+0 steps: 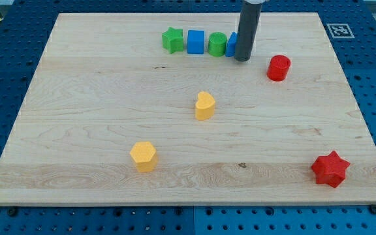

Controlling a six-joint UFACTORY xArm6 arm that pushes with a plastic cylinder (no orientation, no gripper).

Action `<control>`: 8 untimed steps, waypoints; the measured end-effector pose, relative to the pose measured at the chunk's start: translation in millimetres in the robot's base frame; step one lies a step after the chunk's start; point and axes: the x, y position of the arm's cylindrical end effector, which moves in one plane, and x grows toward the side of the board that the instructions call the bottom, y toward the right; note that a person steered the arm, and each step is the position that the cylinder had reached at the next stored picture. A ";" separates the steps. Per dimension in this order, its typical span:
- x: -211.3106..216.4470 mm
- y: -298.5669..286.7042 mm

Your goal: Push red circle towards the center right

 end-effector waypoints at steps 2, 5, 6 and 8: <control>0.0 2.4; 10.8 24.3; 16.2 37.1; 21.5 59.8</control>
